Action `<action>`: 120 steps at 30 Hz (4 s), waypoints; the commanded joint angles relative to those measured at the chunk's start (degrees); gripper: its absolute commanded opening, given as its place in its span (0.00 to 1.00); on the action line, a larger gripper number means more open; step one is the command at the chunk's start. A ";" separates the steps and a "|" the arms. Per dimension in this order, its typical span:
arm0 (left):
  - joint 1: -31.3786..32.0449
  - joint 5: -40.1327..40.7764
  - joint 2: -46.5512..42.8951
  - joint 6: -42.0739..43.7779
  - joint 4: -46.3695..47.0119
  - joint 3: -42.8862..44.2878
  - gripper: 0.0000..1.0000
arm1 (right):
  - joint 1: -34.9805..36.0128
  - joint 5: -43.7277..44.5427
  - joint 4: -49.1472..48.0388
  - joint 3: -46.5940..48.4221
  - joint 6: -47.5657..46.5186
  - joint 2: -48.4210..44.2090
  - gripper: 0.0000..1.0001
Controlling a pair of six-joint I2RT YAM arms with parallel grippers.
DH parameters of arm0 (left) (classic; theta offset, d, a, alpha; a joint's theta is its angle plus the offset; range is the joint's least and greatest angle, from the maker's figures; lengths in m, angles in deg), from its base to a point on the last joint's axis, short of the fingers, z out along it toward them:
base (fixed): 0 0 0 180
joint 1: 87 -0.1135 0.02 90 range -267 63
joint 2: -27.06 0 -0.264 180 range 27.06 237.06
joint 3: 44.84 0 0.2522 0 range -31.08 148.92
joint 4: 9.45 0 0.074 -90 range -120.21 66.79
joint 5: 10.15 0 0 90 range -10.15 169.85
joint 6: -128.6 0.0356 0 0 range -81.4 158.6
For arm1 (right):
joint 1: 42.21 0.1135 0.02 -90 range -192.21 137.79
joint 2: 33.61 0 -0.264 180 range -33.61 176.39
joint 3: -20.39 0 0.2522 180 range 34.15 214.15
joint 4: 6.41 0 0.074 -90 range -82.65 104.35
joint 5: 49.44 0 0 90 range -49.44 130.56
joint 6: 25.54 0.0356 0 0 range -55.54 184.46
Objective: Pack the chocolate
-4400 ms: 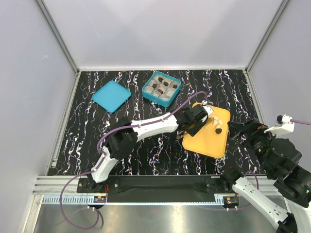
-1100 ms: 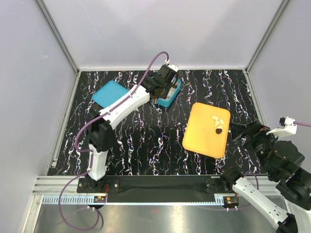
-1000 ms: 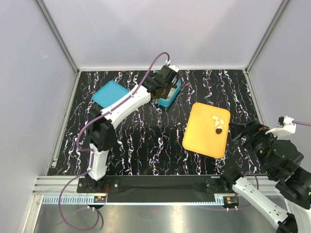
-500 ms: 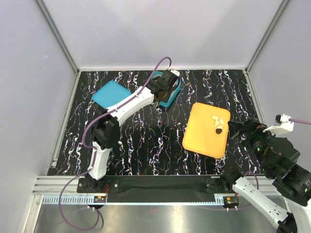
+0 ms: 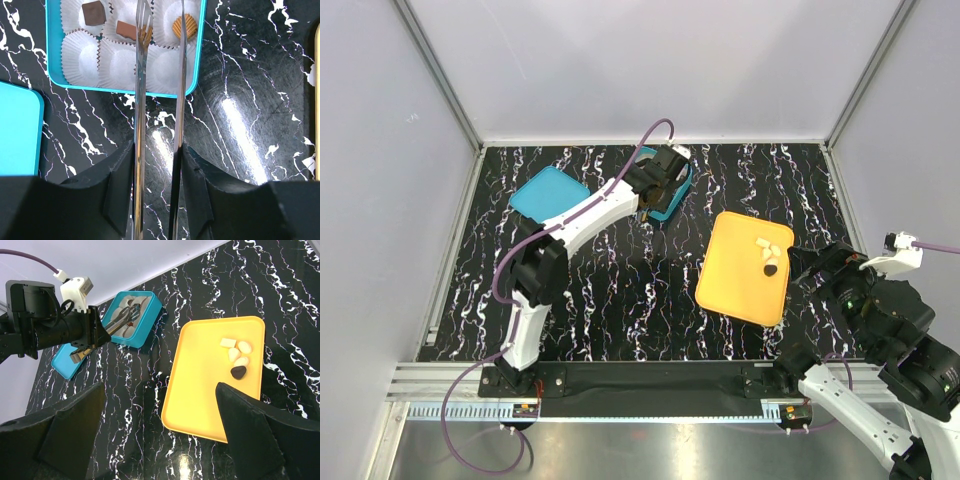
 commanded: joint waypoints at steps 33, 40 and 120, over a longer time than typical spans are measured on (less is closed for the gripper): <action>27.02 -7.51 -0.24 -7.12 8.80 -1.27 0.54 | 0.24 -0.26 2.55 3.41 3.68 -2.32 1.00; 27.81 -7.42 2.58 -6.95 9.32 -1.27 0.54 | 0.33 -0.18 2.11 2.71 3.68 -2.32 1.00; 23.77 2.77 -7.69 -7.13 -0.70 -3.29 0.38 | 0.24 -0.88 1.58 2.53 4.12 -2.85 1.00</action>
